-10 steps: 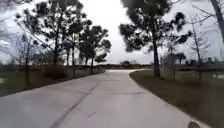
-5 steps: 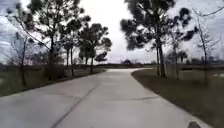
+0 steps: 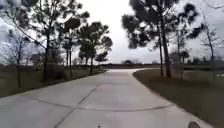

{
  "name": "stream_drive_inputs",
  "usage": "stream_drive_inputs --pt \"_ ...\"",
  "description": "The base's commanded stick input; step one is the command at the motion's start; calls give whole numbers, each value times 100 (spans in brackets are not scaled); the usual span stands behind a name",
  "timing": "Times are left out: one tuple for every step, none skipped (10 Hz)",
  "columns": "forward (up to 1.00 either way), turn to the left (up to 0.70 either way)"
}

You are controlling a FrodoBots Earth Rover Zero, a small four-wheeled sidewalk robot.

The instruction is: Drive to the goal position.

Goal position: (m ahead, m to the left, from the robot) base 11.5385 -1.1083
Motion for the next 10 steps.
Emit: stream_drive_inputs --pt "85 0" --pt "85 0" --pt "85 0" --pt "85 0" --pt "85 -16" --pt "85 -32" --pt "85 -34" --pt "85 -34" --pt "85 0" --pt "85 0"
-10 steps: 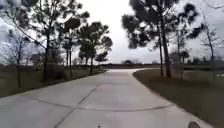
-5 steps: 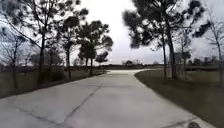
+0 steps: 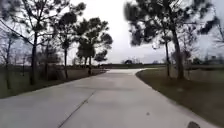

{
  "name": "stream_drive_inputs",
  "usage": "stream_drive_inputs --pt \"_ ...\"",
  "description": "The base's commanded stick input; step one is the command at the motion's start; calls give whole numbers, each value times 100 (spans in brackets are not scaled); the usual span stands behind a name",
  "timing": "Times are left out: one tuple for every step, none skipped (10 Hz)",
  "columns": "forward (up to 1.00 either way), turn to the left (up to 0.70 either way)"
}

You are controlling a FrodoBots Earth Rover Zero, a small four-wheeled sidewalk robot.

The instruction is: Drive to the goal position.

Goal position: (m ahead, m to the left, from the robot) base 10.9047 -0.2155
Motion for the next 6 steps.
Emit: stream_drive_inputs --pt "85 0" --pt "85 0" --pt "85 0" --pt "85 0" --pt "85 0" --pt "85 0"
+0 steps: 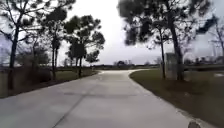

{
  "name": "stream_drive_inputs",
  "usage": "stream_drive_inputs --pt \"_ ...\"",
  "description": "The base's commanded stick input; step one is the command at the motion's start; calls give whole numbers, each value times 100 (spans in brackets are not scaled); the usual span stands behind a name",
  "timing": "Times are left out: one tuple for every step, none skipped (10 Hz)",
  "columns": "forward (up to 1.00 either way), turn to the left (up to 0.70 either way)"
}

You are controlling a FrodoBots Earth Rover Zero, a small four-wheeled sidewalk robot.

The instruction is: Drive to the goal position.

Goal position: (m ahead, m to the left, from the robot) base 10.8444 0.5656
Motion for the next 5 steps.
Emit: stream_drive_inputs --pt "85 0" --pt "85 0" --pt "85 0" --pt "85 0" --pt "85 0"
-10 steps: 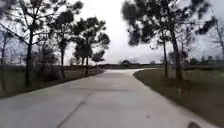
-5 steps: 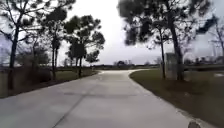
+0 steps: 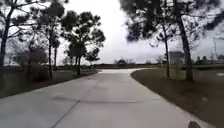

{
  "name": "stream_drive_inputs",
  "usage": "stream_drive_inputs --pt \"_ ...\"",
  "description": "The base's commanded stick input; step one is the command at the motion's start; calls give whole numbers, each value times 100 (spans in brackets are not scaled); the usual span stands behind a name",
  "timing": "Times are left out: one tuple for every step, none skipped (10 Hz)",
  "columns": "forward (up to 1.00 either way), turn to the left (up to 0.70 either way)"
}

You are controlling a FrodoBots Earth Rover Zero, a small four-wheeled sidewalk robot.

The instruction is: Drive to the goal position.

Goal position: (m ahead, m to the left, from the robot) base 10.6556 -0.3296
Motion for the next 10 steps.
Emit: stream_drive_inputs --pt "85 0" --pt "85 0" --pt "85 0" --pt "99 0" --pt "100 0" --pt "100 0" --pt "100 0" --pt "100 0" --pt "100 0" --pt "100 0"
